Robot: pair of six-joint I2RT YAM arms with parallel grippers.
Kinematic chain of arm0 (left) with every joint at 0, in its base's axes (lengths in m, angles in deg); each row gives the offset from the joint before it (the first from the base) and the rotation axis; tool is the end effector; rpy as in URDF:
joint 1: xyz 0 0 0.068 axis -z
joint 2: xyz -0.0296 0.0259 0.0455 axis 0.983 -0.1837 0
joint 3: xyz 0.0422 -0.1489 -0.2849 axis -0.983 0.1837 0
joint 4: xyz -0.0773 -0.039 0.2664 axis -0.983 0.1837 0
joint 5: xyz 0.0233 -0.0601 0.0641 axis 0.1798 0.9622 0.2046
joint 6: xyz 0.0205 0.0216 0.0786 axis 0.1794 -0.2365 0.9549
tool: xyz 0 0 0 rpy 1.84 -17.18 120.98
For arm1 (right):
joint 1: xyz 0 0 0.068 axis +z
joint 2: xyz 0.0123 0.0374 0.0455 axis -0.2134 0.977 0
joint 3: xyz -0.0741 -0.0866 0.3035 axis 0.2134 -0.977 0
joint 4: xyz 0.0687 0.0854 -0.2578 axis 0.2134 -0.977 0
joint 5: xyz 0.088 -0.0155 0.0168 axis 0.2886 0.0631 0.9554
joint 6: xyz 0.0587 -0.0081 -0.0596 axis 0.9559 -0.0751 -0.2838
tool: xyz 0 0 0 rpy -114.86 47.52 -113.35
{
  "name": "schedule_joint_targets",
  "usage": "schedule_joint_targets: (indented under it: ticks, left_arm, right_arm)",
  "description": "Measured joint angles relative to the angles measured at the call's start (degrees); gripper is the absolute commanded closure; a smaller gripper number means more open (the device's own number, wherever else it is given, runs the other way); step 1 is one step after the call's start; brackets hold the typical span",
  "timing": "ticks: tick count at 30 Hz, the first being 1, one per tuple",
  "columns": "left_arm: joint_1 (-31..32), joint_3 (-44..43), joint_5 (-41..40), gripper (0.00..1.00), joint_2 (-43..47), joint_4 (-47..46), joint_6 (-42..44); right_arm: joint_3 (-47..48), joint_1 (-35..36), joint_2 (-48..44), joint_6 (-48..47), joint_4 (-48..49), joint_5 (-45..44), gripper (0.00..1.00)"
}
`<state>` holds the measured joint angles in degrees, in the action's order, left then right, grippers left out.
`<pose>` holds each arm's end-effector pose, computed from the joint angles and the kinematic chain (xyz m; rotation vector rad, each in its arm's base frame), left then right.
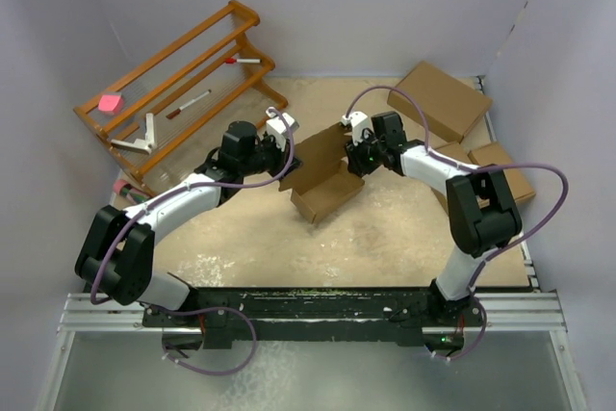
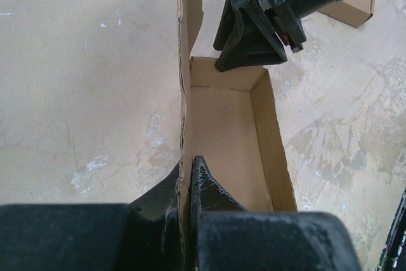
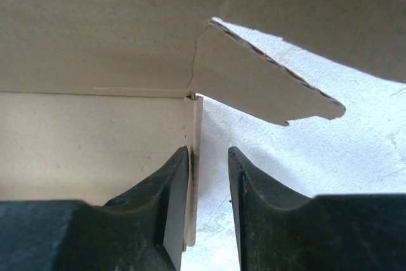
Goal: Fold the paper box
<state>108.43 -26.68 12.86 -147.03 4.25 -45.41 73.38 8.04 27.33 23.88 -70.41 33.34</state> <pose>0.3056 -0.2059 0.2843 0.7117 1.8900 -0.8202 0.3969 0.1705 0.2116 -0.7677 2.1612 0.4304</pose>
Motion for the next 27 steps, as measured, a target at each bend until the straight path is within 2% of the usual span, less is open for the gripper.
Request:
schedule_joint_targets:
  ticks: [6, 9, 11, 15, 19, 21, 22, 24, 27]
  left_arm:
    - [0.00, 0.02, -0.02, 0.96, 0.00, -0.26, -0.02]
    - [0.00, 0.04, -0.07, 0.96, 0.00, -0.57, -0.02]
    - [0.00, 0.13, -0.22, 0.96, 0.00, -0.74, -0.04]
    - [0.00, 0.28, -0.52, 0.96, 0.00, -0.98, -0.02]
    - [0.04, 0.33, -0.48, 0.96, -0.07, -1.03, -0.04]
    - [0.02, 0.33, -0.48, 0.96, -0.17, -1.07, -0.04]
    - [0.02, 0.33, -0.48, 0.96, -0.22, -1.09, -0.04]
    - [0.02, 0.33, -0.46, 0.96, -0.35, -1.20, -0.02]
    - [0.00, 0.44, -0.46, 0.96, -0.55, -1.81, 0.02]
  right_arm:
    - [0.00, 0.26, 0.76, -0.66, 0.44, 0.17, 0.62]
    - [0.00, 1.22, 2.12, -1.03, 0.28, 0.00, 0.64]
    - [0.00, 2.05, 3.02, -1.22, -0.04, -0.48, 0.73]
    - [0.00, 2.89, 3.76, -1.77, -0.24, -2.89, 0.96]
    - [0.04, 2.91, 3.76, -1.36, -0.17, -4.13, 1.00]
    - [0.09, 2.97, 3.76, -1.27, -0.17, -4.35, 0.97]
    - [0.09, 2.97, 3.76, -1.29, -0.17, -4.35, 0.84]
    - [0.22, 2.97, 3.76, -1.25, -0.42, -4.28, 0.65]
    - [0.44, 2.93, 3.61, -1.95, -1.73, -2.97, 0.47]
